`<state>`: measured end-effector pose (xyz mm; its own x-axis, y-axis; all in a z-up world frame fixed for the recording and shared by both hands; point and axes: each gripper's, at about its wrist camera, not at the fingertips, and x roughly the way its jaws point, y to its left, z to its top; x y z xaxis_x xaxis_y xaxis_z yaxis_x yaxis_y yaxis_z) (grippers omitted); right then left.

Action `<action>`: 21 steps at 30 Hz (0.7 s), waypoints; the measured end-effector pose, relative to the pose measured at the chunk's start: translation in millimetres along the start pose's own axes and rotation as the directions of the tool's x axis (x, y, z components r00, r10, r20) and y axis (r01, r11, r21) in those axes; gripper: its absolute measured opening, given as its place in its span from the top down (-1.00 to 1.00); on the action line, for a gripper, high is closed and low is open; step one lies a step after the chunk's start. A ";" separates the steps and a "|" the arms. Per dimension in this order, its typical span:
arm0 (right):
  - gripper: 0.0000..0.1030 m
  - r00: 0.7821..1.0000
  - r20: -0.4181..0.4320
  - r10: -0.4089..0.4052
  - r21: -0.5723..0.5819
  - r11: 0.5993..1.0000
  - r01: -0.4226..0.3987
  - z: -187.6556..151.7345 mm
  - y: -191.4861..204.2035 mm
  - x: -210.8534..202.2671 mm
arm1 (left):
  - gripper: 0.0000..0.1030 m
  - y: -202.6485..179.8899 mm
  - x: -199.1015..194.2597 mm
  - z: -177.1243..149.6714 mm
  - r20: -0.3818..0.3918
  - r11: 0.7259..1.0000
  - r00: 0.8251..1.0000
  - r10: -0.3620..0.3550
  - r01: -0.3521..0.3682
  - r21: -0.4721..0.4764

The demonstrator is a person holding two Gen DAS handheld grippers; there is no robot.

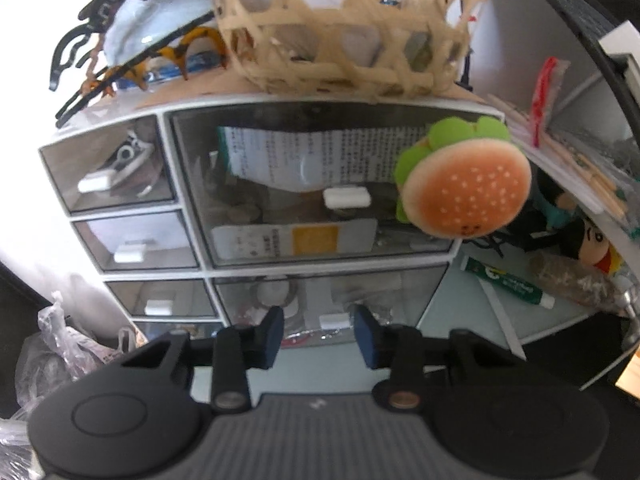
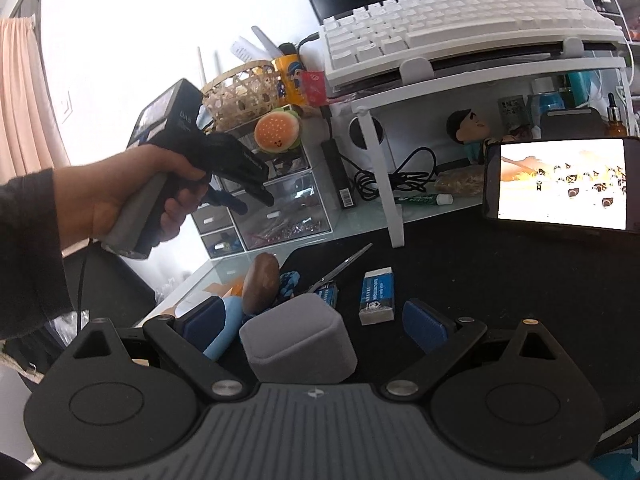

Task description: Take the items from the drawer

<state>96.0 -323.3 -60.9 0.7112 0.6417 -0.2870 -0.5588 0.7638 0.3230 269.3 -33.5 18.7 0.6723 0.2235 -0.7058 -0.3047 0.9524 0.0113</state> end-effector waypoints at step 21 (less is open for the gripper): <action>-0.91 1.000 -0.006 -0.002 0.015 1.000 0.002 -2.1 -5.0 0.3 | 0.51 -13.8 20.2 -3.3 -0.037 0.999 0.999 0.038 -0.038 -0.011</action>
<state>98.1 -326.7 -64.5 0.7097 0.6409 -0.2926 -0.5513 0.7638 0.3357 284.8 -42.9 1.9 0.6350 0.2516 -0.7304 -0.3374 0.9409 0.0307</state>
